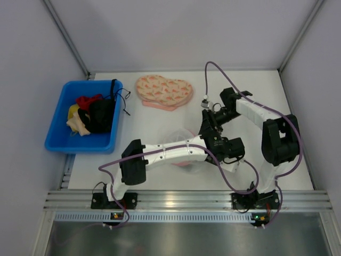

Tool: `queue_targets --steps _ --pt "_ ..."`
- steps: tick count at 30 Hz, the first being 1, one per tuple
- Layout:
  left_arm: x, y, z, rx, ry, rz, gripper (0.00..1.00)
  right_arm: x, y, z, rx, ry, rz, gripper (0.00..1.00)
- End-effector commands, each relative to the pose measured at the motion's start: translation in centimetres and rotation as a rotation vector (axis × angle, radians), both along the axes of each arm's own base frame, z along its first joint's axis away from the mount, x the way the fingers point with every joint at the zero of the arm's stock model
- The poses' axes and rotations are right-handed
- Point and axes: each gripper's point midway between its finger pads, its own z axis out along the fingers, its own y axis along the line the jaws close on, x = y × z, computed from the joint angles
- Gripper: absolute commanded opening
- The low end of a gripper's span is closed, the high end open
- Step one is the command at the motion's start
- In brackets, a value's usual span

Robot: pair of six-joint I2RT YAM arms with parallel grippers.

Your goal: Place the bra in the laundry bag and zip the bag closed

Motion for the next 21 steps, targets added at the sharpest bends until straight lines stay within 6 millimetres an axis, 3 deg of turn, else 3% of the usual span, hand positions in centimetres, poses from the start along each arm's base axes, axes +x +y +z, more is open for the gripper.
queue_targets --steps 1,5,8,11,12,14,21 --pt "1.0 -1.2 1.1 -0.042 -0.042 -0.010 0.00 -2.1 1.2 1.4 0.063 -0.006 0.054 0.59" --pt "0.9 -1.3 1.0 -0.039 -0.038 -0.017 0.00 -2.4 1.9 1.3 0.069 0.010 0.062 0.56" --pt "0.9 -1.4 0.9 -0.037 -0.033 -0.021 0.00 -2.2 2.4 1.3 0.074 0.000 0.065 0.44" --pt "0.6 -1.5 0.8 -0.043 -0.018 -0.025 0.00 -1.9 2.8 1.3 0.075 -0.009 0.066 0.25" --pt "0.5 -1.4 0.8 -0.041 -0.014 -0.026 0.00 -1.6 2.9 1.4 0.078 -0.022 0.064 0.10" --pt "0.2 -1.2 0.7 -0.040 -0.006 -0.025 0.00 -1.2 3.0 1.3 0.075 -0.032 0.060 0.00" --pt "-2.8 -0.3 -0.3 -0.027 0.056 -0.040 0.00 1.5 3.8 1.5 0.085 -0.098 0.054 0.00"
